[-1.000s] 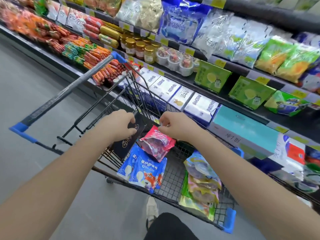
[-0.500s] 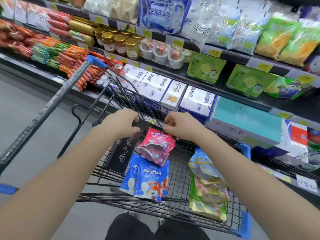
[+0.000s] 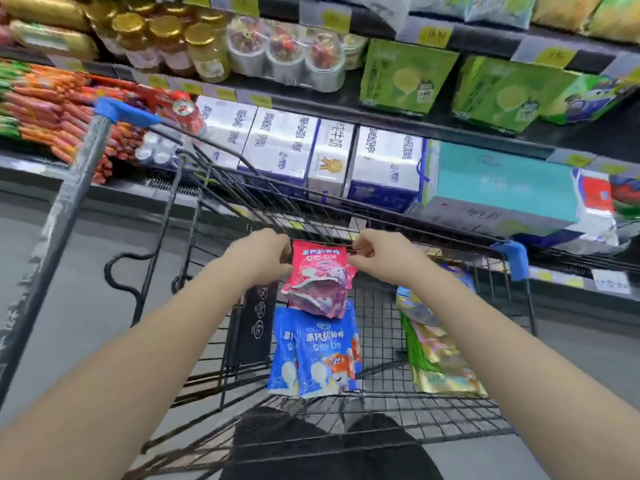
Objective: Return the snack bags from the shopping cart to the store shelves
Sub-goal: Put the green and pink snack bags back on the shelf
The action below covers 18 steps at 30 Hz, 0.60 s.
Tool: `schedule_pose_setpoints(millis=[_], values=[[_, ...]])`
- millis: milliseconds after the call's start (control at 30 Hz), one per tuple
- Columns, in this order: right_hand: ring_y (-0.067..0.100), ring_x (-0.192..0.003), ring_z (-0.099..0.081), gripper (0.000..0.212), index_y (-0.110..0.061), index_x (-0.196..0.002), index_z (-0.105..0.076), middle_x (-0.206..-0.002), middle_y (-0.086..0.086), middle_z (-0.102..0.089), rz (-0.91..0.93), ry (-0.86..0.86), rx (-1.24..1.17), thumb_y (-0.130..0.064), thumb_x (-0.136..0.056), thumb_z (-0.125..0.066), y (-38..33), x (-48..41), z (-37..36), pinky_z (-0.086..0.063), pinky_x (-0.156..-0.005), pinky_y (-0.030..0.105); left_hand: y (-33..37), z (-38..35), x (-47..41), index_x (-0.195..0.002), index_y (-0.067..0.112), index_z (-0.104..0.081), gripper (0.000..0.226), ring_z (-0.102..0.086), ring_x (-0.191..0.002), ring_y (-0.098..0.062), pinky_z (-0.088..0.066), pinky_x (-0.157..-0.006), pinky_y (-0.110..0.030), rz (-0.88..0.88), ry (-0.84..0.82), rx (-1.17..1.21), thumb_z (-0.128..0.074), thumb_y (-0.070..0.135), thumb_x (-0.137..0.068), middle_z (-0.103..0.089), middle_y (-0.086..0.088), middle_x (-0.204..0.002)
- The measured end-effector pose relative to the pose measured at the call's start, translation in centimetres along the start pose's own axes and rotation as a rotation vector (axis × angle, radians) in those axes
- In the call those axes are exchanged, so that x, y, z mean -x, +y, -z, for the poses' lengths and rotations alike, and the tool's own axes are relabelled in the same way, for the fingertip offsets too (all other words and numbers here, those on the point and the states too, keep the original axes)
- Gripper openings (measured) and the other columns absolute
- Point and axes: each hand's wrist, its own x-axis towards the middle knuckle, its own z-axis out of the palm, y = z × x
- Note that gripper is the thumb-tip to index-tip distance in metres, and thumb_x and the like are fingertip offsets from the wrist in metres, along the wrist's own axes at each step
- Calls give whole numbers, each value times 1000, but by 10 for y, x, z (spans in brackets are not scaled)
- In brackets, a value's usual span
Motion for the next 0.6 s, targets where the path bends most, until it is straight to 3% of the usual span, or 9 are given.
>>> schedule_pose_setpoints(millis=[167,300,467,600], values=[[18,-104,-64,45,-21,-124,-63,-114,-2,-70,-116,-32,-91,-50,-91,-67,26,-27,-41,-50,-87,30,-8,-34,-27,-114,23,-59,31,-57,-104,-25,-50,-85,-37,-31,-67,26,-61,42,-90,-53,-2,-113],[17,-98,-59,60,-16,-136,-51,-112,-3,-65,-228,-44,-197,-53,-91,-67,44,-51,-65,-43,-79,29,-13,-51,-44,-117,21,-58,37,-57,-107,-25,-50,-91,-41,-19,-97,46,-61,45,-89,-54,-4,-113],[19,-102,-60,70,-14,-139,-48,-116,-1,-61,-373,-75,-330,-57,-87,-68,70,-86,-93,-49,-83,34,-17,-69,-63,-124,25,-57,42,-56,-108,-22,-51,-89,-39,9,-104,46,-61,49,-90,-53,-2,-117],[18,-103,-65,76,-11,-138,-48,-127,4,-62,-524,-122,-672,-59,-85,-71,88,-115,-121,-55,-82,33,-18,-85,-77,-124,25,-57,41,-56,-108,-21,-51,-90,-40,38,-108,81,-60,50,-91,-53,0,-117]])
